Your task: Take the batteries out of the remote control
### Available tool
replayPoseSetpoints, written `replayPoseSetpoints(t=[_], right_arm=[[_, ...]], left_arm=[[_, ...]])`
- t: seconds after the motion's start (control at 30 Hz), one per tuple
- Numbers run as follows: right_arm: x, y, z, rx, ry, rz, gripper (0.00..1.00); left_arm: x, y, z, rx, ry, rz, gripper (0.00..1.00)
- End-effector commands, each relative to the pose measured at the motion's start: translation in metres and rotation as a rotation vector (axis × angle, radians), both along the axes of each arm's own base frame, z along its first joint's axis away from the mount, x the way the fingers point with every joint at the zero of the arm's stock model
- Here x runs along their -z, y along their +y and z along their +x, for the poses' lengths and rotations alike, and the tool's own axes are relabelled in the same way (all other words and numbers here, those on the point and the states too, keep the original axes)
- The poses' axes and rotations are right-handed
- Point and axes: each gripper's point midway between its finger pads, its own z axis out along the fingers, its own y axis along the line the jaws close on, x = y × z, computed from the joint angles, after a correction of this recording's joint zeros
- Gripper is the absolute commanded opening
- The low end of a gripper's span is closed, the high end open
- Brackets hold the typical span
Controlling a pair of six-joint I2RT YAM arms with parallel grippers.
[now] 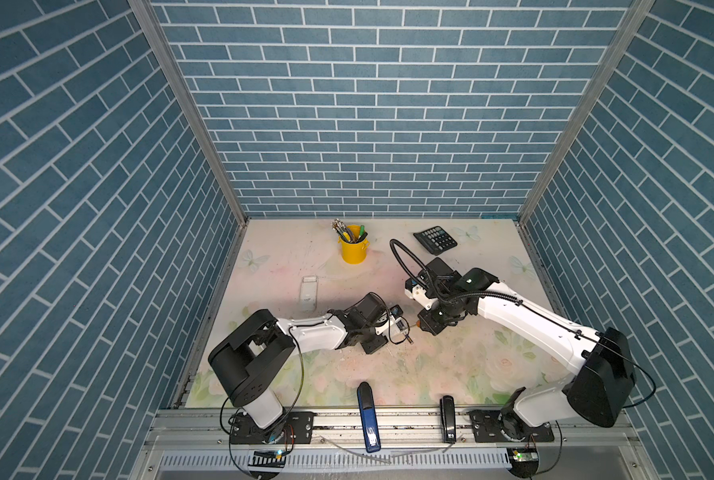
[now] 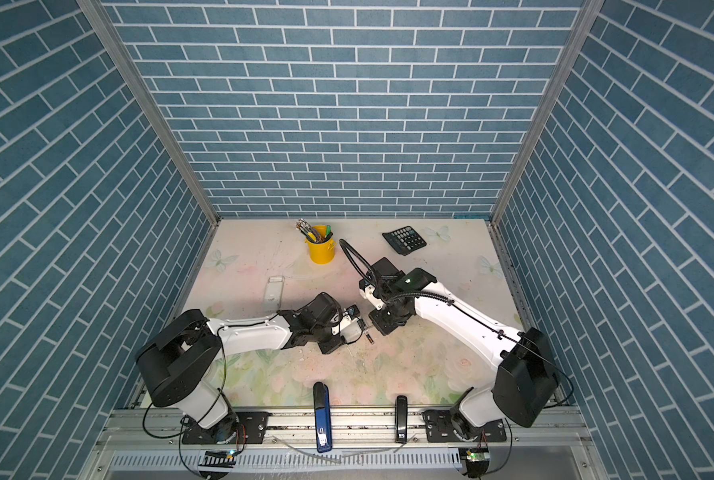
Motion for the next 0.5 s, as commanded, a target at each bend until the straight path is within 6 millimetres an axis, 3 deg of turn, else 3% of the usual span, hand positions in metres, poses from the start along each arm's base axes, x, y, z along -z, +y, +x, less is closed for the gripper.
replayPoseSetpoints(t=[0.0, 0.47], right_arm=[[0.0089, -0.0254, -0.0135, -0.027, 0.017, -0.104, 0.00], [0.0089, -0.0205, -0.0108, -0.032, 0.007, -0.079, 0.00]], left_arm=[[0.0031, 0.0024, -0.0016, 0.007, 0.003, 0.031, 0.37], [0.0036, 0.0013, -0.0028, 0.016, -0.003, 0.043, 0.37]])
